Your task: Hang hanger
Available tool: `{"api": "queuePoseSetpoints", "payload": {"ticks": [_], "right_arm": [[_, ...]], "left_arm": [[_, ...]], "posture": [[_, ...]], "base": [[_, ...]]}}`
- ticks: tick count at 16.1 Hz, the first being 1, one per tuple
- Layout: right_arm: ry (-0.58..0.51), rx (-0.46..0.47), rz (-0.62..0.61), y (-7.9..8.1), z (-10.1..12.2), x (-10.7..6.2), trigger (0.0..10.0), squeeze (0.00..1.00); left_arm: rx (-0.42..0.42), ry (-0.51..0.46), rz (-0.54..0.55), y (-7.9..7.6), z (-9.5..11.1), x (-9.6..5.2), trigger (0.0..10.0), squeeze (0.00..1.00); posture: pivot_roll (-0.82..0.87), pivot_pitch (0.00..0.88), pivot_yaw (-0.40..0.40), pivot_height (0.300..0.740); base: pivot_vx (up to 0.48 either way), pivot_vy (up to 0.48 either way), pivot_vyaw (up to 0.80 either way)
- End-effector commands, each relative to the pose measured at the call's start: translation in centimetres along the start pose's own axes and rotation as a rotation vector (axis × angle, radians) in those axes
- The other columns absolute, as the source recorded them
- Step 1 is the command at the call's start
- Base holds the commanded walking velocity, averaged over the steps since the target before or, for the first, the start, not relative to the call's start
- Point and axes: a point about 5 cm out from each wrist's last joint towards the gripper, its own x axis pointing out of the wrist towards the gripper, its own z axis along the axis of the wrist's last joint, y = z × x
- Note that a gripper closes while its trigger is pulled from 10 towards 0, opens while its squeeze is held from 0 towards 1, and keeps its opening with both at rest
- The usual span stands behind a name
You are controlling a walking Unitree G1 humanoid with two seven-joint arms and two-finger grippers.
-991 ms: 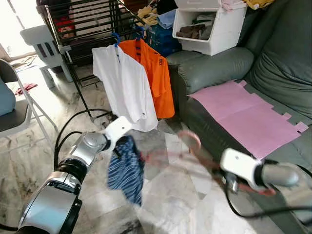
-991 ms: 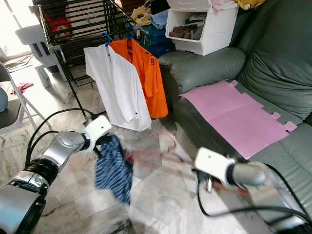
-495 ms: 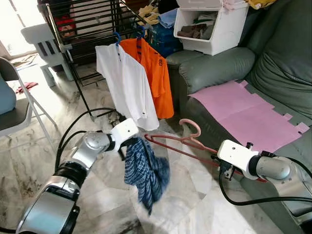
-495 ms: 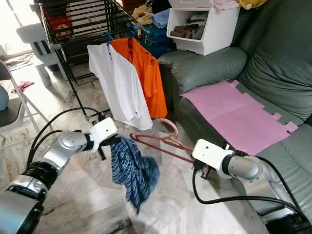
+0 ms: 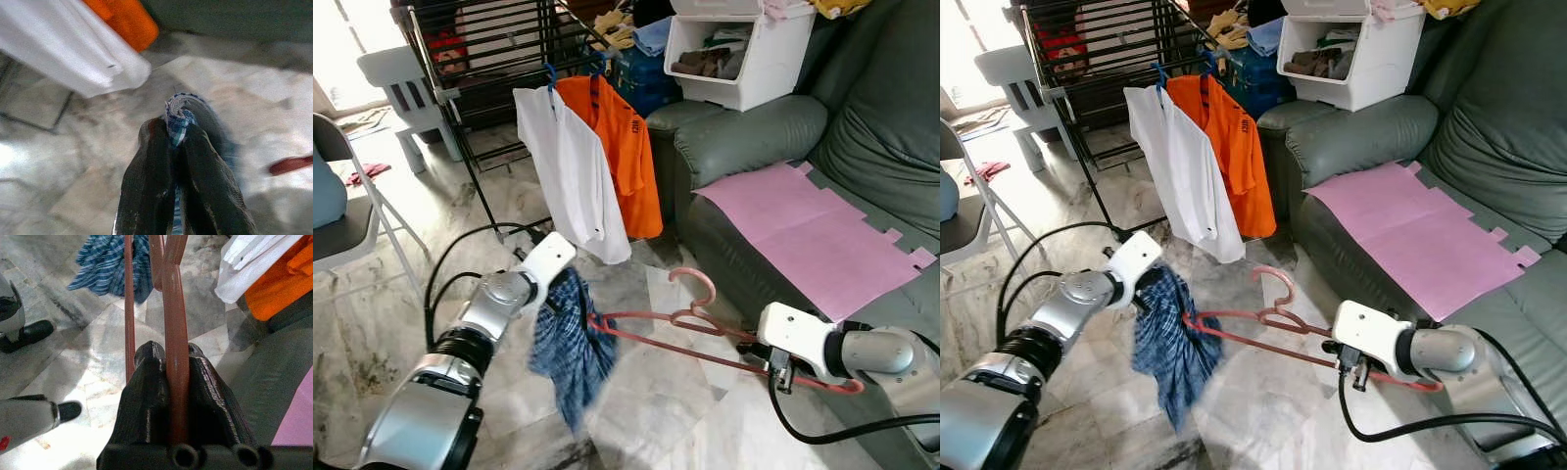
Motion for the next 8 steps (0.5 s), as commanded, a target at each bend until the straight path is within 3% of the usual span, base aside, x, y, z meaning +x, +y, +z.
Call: {"api": "queuePoseSetpoints", "payload": {"ticks": [1,4,7,8], "right_arm": [[-0.028,-0.041,-0.021,-0.5,0.9,0.3,10.0,0.00],[-0.033,-0.068,-0.130,-1.8,1.3,1.0,10.0,0.00],[-0.036,-0.066,-0.133,-1.8,1.3,1.0,10.0,0.00],[-0.026,-0.066,-0.135,-1.9,1.0,0.8,10.0,0.00]], "left_arm": [[0.002,-0.050,-0.037,0.3,1.4,-0.1,10.0,0.00],[0.063,-0.037,-0.048,0.4,1.2,-0.2,10.0,0.00],[0.065,-0.039,-0.067,0.4,1.1,-0.4,10.0,0.00],[0.135,-0.073,-0.067,0.4,1.4,-0.6,10.0,0.00]], "posture": [[-0.17,0.000,0.076,0.740],[-0.16,0.000,0.075,0.740],[-0.16,0.000,0.074,0.740],[-0.17,0.000,0.075,0.740]], "base": [[0.000,0.000,0.00],[0.000,0.000,0.00],[0.000,0.000,0.00],[0.000,0.000,0.00]]}}
